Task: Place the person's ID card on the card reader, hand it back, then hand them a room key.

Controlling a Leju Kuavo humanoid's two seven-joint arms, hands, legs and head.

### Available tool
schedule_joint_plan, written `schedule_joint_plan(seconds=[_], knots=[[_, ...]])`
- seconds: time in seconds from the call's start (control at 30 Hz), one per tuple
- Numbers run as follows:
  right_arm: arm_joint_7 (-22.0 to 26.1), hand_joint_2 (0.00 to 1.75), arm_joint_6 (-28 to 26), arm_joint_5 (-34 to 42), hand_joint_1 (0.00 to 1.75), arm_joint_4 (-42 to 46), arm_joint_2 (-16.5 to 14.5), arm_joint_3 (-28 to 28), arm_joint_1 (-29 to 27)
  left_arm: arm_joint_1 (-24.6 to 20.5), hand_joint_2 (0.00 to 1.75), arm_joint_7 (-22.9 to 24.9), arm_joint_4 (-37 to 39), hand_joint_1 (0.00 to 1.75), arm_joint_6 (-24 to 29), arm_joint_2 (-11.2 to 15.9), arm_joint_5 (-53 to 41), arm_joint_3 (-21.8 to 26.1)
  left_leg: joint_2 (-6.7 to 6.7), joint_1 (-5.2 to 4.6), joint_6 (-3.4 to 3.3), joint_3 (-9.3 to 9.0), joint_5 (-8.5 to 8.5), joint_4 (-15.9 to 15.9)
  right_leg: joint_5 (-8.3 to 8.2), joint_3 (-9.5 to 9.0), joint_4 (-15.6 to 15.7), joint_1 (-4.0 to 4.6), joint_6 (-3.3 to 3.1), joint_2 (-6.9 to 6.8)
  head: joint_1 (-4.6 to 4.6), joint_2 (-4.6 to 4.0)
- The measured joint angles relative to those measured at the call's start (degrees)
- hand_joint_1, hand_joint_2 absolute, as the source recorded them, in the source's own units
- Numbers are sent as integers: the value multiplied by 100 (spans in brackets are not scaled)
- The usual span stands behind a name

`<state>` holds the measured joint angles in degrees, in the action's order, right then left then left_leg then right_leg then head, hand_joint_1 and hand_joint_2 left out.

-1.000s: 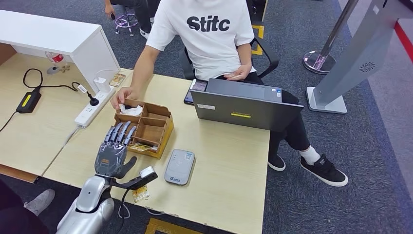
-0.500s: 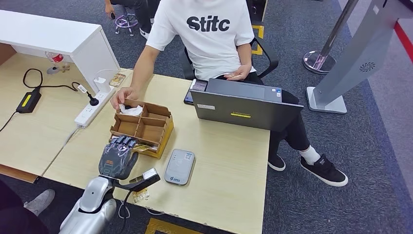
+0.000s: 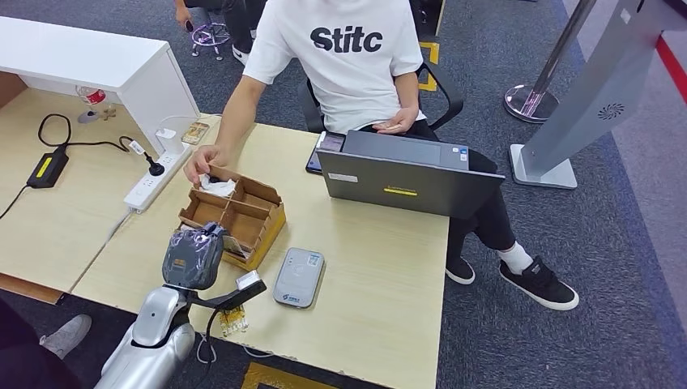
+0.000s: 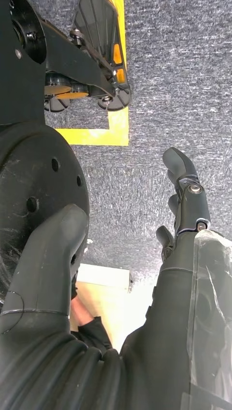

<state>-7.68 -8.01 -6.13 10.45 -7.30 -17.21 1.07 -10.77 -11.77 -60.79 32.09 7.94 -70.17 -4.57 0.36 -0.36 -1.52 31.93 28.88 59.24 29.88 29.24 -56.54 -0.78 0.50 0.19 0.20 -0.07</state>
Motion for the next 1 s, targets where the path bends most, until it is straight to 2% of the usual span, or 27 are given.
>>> schedule_joint_plan(seconds=[0.47, 1.0], knots=[[-6, 175, -4, -55, 0, 0, -1, -52, 0, -213, 175, 268, -668, 175, -191, 239, 26, 19, 0, 0, 0, 0, 0, 0, 0, -1, -1, 0, 0, 0, 0, 0], [-21, 175, -4, -95, 0, 0, -13, -103, 0, -220, 175, 369, -776, 175, -190, 288, 58, 74, 0, 0, 0, 0, 0, 0, 0, -1, -1, 0, 0, -1, 0, 0]])
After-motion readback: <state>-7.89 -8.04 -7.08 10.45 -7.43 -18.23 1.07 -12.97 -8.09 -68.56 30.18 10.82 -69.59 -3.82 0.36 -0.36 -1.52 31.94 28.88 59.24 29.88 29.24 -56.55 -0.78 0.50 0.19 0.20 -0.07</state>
